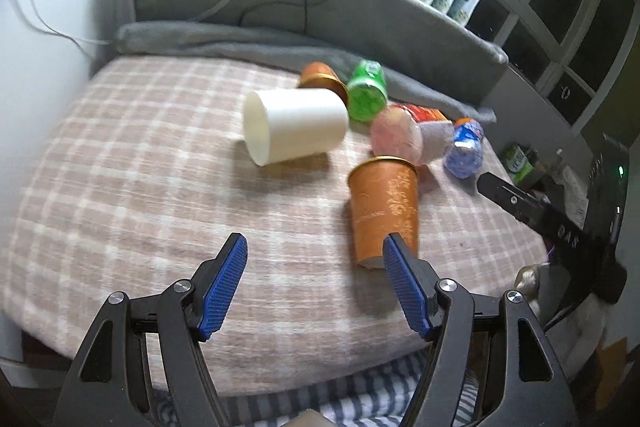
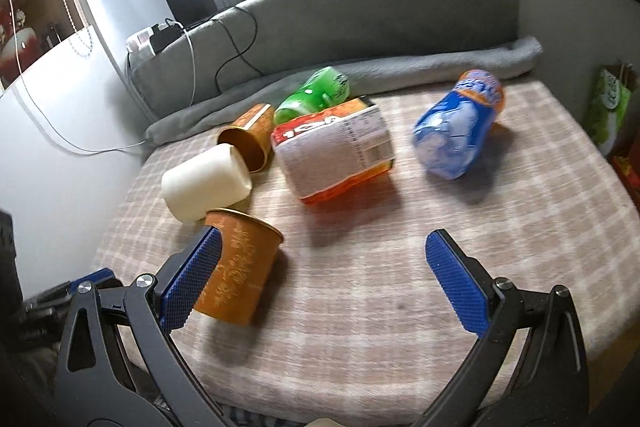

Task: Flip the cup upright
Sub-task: 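Move the right tool to the upright copper cup and close on it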

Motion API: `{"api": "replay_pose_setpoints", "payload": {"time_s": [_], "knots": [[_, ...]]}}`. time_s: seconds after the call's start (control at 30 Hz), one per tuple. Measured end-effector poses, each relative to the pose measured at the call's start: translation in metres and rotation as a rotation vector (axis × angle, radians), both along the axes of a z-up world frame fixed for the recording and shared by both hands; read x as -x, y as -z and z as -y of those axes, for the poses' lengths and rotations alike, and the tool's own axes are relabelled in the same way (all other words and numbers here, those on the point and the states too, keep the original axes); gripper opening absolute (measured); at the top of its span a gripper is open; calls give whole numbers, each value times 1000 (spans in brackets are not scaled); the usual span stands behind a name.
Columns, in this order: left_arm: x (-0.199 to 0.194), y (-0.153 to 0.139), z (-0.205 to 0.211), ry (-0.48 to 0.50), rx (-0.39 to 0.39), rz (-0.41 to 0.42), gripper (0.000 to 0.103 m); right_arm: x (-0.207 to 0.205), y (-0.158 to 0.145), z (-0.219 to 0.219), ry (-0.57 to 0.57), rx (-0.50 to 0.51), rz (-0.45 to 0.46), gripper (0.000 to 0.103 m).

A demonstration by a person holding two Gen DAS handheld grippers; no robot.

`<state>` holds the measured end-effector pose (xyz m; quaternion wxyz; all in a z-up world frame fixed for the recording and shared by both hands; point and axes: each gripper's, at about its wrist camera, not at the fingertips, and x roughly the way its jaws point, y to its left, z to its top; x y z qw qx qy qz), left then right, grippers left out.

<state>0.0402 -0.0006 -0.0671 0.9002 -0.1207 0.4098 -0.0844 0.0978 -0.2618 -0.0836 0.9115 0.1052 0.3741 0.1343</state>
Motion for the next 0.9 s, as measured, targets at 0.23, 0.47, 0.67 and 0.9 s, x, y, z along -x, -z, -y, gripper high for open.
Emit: {"api": "replay_pose_setpoints", "payload": {"time_s": [0.23,0.47,0.67,0.9], "knots": [[20,-1,4,-48,-143,157,70,-23,15,-18,-65,-59,-96,103],[16,6,8,-13,-104,128,70,-52,36,-38,-178,-180,-256,103],[15,12,3,-8,-60,91,70,-65,46,-59,-258,-182,-330,101],[15,16,-1,-21,-42,70,70,-70,50,-70,-284,-150,-357,95]]}}
